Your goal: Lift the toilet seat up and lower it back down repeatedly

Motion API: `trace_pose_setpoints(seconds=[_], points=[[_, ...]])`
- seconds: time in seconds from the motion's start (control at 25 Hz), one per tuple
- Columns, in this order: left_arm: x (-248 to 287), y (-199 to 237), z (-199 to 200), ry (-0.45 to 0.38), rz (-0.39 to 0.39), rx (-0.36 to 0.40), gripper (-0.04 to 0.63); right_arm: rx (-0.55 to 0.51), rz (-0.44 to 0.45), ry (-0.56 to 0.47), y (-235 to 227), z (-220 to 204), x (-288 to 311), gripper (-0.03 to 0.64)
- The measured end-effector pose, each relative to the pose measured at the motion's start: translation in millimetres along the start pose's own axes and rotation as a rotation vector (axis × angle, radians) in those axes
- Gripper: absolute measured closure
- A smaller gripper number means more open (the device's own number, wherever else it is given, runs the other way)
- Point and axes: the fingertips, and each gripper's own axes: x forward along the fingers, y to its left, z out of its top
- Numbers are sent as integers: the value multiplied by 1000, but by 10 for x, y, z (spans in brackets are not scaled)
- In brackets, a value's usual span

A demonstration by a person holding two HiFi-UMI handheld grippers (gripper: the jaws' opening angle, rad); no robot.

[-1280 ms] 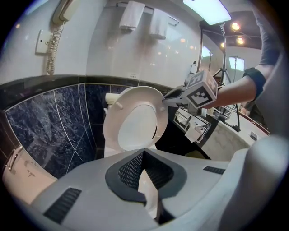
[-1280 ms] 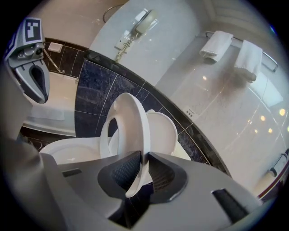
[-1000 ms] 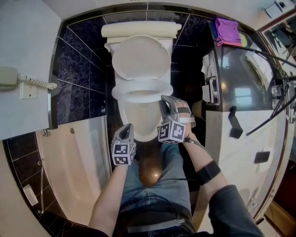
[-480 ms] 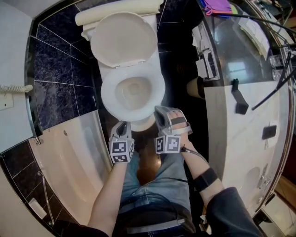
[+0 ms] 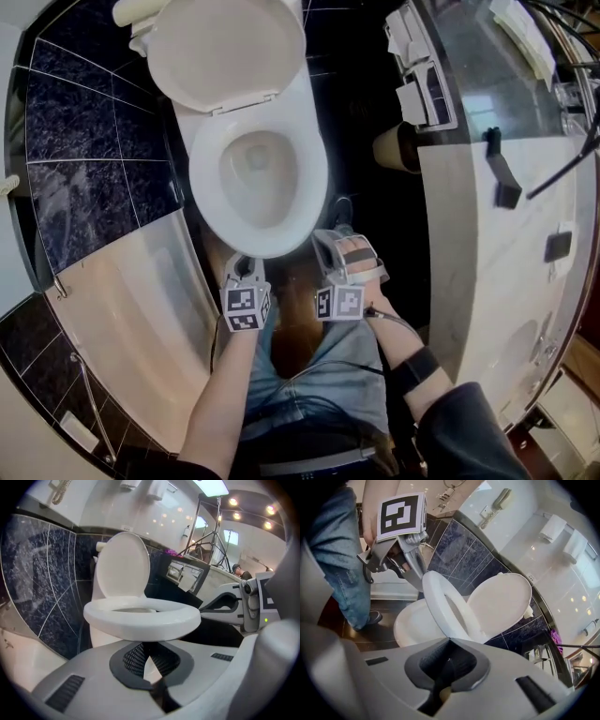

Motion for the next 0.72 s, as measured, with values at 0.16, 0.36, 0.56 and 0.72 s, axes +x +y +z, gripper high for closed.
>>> trace_pose_setpoints(seconds=[0.16,0.36,0.56,0.72], points=[[192,-53,-381,62,-17,11,600,64,-20,44,66,-278,54,598],[432,-53,-792,113,-5,3,600,172,-45,95,11,-651,271,597],[646,-44,-1146,160,2,-5,600,221,-57,104,-11,-802,481,597],[741,-44,-1500,229,7,-46,600,221,-54,91,16,-794,615,597]])
